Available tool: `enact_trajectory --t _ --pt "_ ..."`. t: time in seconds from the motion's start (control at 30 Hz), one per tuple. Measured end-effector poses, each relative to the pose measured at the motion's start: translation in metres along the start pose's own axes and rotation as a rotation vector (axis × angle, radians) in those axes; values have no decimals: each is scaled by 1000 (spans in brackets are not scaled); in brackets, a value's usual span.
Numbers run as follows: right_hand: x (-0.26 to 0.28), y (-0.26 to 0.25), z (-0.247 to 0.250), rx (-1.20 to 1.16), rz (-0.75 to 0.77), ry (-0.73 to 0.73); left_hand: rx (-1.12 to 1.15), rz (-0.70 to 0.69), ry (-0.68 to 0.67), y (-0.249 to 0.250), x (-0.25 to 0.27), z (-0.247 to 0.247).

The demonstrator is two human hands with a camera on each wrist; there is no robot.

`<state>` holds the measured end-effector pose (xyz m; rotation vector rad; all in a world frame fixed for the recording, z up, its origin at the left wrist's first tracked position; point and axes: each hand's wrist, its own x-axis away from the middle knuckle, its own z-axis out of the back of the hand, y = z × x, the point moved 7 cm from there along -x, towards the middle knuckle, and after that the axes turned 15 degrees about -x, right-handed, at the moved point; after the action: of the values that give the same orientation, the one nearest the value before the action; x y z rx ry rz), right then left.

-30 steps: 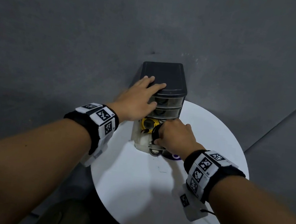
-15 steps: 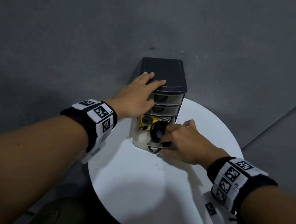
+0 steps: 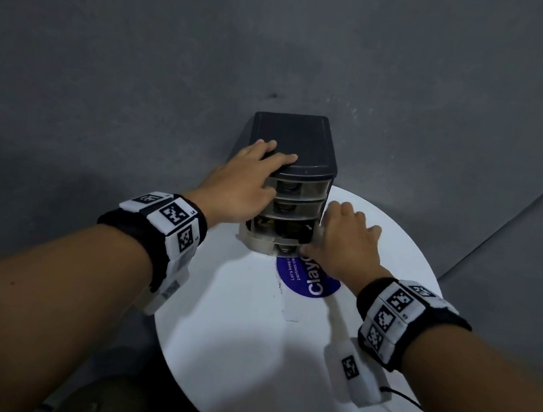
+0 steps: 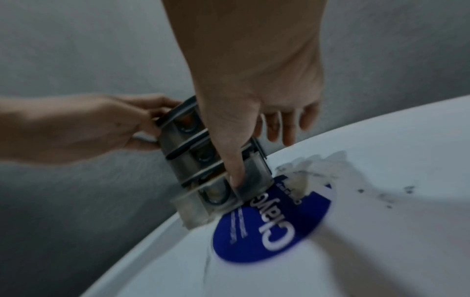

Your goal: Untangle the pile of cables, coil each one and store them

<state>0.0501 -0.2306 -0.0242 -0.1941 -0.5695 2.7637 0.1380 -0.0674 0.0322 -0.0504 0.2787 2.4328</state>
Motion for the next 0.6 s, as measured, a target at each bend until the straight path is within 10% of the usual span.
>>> enact_trajectory --t 0.13,0.6 --pt "-22 21 -15 -403 -183 -175 11 11 14 0 -1 1" --pt "-63 23 -23 -354 -106 -129 -34 4 80 0 -5 -4"
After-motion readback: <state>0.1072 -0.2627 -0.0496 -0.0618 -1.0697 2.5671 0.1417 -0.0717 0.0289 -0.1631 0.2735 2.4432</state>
